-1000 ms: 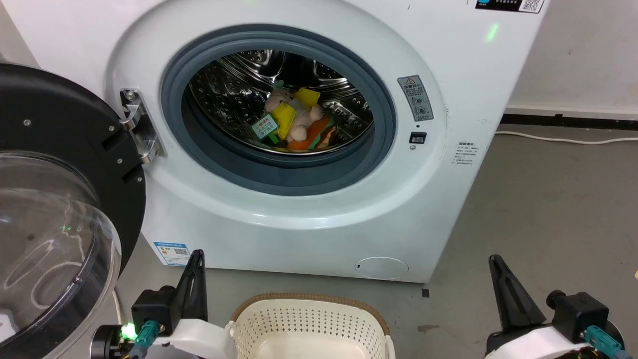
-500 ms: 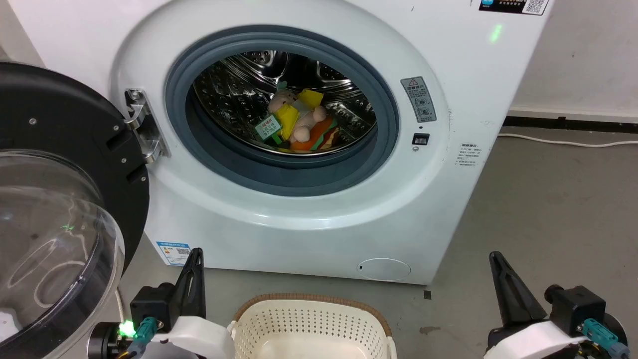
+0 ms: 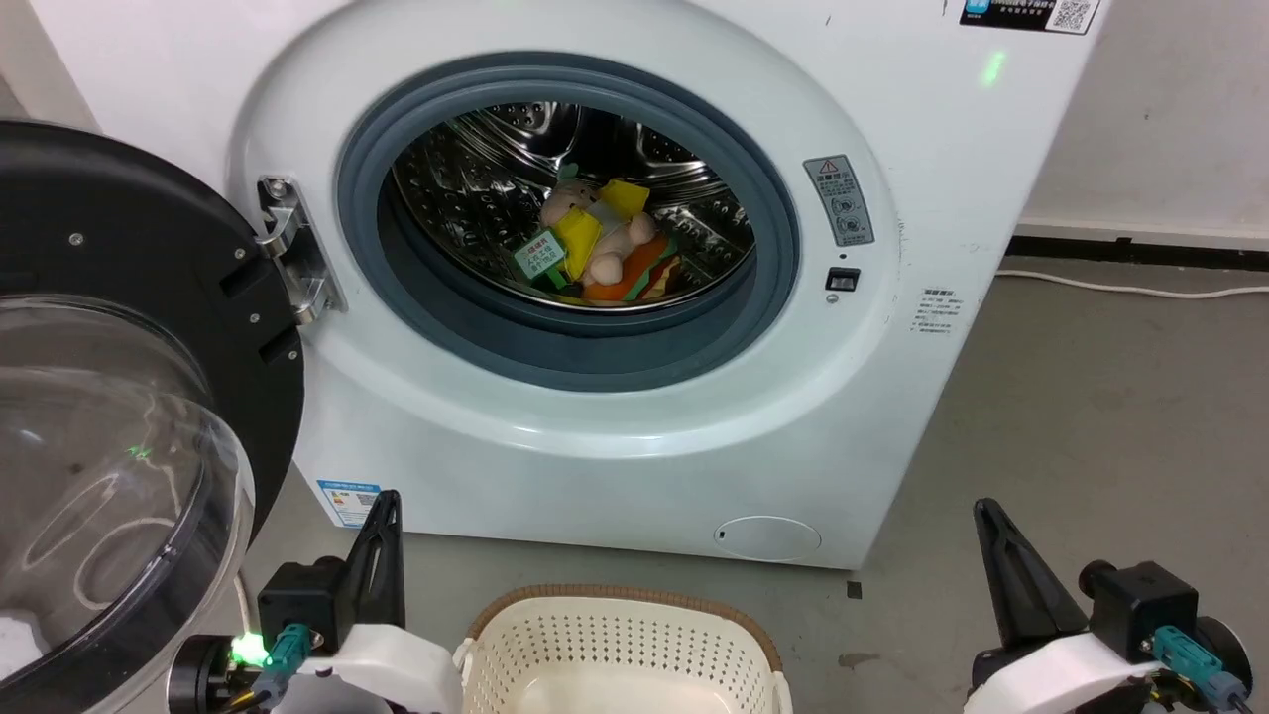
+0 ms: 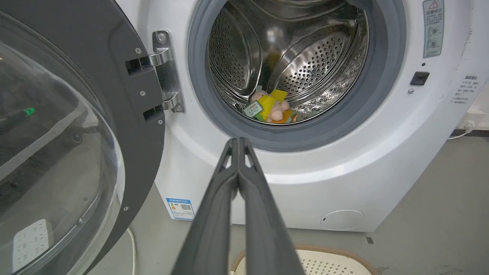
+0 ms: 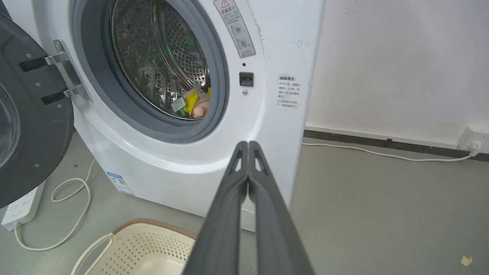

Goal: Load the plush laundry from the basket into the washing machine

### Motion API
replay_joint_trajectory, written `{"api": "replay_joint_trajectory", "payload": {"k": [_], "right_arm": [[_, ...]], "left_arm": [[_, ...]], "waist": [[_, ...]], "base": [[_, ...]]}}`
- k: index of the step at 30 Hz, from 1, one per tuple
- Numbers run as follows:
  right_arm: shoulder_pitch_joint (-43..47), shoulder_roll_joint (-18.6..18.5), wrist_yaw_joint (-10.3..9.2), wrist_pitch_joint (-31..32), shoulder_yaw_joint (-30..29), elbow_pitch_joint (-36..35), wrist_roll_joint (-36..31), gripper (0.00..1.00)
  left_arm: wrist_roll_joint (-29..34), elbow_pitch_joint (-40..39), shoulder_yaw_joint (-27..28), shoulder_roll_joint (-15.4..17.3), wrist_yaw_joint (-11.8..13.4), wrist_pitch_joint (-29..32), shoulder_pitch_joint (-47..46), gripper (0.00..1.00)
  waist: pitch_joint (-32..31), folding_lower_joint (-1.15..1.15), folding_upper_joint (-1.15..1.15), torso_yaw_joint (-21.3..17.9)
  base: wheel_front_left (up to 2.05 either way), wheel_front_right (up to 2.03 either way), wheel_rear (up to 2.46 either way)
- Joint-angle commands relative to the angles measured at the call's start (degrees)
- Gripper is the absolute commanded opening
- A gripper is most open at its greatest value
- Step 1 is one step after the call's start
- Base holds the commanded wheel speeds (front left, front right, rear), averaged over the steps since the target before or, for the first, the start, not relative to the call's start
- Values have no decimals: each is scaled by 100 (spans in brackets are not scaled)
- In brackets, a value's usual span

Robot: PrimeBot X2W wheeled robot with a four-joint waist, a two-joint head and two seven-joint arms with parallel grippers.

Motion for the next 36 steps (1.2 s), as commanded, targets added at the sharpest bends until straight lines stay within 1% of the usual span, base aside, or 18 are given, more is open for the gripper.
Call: {"api": "replay_joint_trajectory", "payload": {"k": [1,36], "right_arm": [[-83,-2,-3,33,-16,-39,-74,0],[-166,-2,-4,431,-94,-136,-505,0]], "left_arm": [[57,-52,33,-36,-20,29,36,0],[377,-282,260,-128,-220,427,50,0]], "waist": [[-2,0,0,4],[-55,0,0,109]], "base": [[0,0,0],[0,0,0]]}}
